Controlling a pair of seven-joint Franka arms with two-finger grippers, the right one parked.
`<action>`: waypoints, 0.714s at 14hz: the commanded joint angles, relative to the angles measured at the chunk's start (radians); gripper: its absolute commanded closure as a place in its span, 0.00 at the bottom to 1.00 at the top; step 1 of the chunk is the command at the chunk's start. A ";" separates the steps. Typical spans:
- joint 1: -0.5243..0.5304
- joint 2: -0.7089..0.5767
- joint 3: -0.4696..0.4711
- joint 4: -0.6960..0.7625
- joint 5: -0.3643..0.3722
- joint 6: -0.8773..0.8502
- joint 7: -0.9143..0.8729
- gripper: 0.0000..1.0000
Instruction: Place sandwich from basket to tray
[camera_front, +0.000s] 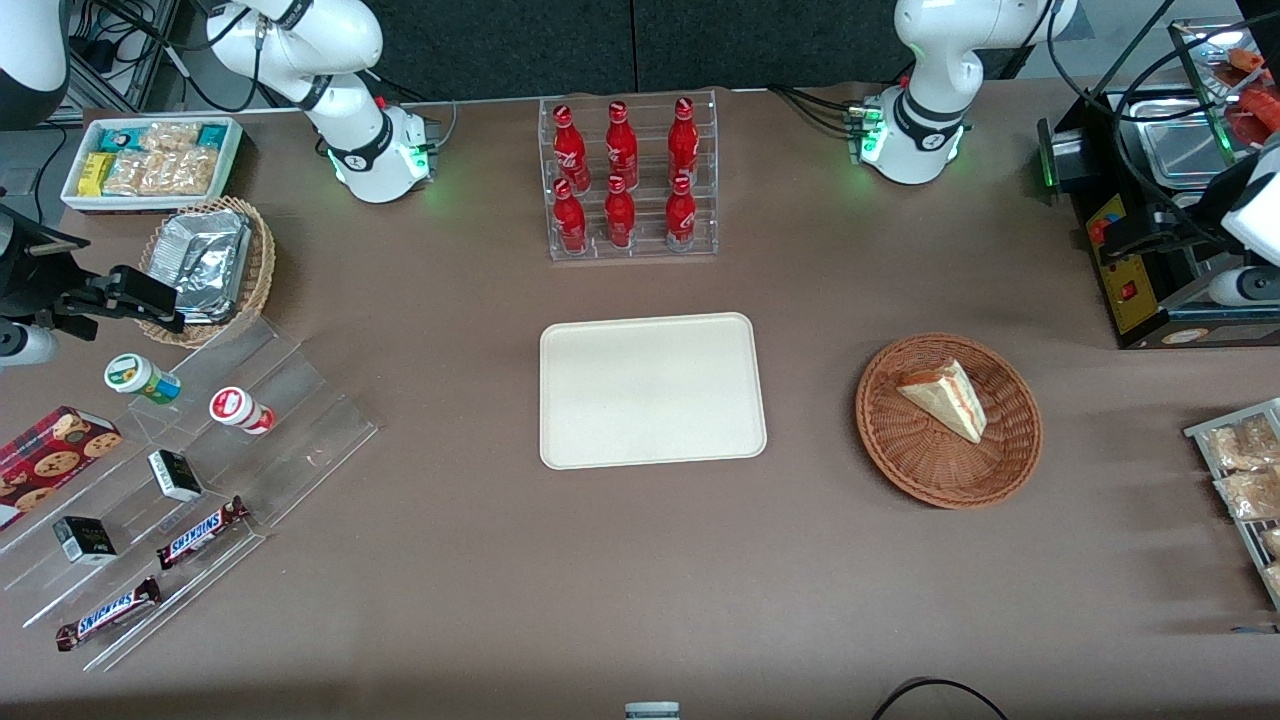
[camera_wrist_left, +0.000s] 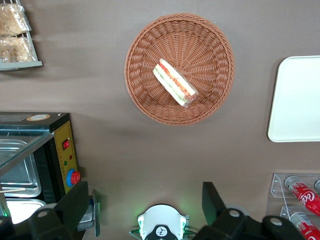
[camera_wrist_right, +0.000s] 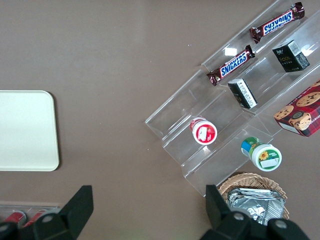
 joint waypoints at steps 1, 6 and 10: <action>-0.019 -0.004 0.020 0.018 -0.003 -0.040 0.010 0.00; -0.019 0.016 0.017 -0.037 0.003 0.030 -0.001 0.00; -0.025 0.027 0.016 -0.217 0.003 0.233 -0.097 0.00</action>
